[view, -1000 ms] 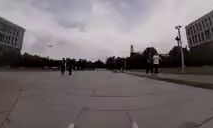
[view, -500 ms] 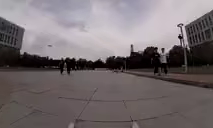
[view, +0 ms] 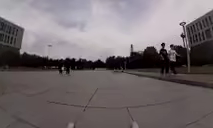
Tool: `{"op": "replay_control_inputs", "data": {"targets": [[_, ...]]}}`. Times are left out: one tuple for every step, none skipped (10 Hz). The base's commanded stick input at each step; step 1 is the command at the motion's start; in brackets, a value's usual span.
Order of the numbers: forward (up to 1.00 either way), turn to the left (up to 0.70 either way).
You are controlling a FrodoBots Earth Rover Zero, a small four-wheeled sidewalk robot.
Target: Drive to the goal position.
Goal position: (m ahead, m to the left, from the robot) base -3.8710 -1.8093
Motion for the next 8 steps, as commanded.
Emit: {"op": "replay_control_inputs", "data": {"targets": [[0.70,0.00],[0.70,0.00],[0.70,0.00],[0.70,0.00],[0.70,0.00],[0.70,0.00],[0.70,0.00],[0.70,0.00]]}}
